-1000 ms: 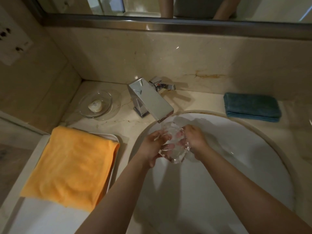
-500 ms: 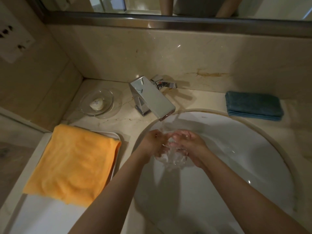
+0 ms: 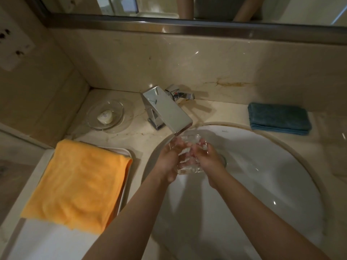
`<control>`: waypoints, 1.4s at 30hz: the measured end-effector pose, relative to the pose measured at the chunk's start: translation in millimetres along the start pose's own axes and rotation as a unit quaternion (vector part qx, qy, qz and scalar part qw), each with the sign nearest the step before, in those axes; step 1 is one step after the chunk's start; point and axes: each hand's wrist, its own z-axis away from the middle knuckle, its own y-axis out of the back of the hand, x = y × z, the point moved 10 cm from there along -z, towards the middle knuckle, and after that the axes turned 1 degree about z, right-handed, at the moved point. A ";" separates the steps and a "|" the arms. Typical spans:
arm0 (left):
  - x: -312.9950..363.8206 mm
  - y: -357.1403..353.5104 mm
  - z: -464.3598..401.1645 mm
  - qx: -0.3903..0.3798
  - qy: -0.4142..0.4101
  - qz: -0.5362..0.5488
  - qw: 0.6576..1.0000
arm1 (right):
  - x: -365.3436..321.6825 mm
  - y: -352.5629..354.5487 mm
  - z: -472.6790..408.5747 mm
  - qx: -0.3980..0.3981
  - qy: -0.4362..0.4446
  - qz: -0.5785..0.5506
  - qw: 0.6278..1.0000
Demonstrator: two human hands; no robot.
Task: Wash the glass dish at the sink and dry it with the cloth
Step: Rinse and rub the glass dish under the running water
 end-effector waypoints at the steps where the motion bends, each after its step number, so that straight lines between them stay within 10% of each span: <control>1: -0.2 3.1 -0.3 0.015 -0.008 0.010 1.000 | 5.0 -0.7 2.0 0.000 -0.006 -0.007 1.000; 10: 0.6 3.2 4.4 0.040 -0.056 0.070 0.995 | 41.9 -58.5 25.6 -0.106 -0.175 -0.271 0.941; 18: -5.9 25.0 3.8 0.074 -0.060 -0.003 0.995 | 26.3 -36.2 18.4 -0.076 -0.083 -0.345 0.932; 35: -7.0 25.9 13.4 -0.022 0.064 -0.141 0.988 | 22.6 -4.7 21.7 -0.137 -0.143 -0.267 0.943; 42: -5.9 13.5 25.3 -0.101 0.115 -0.043 0.987 | 18.1 -1.9 11.8 -0.116 -0.141 -0.208 0.961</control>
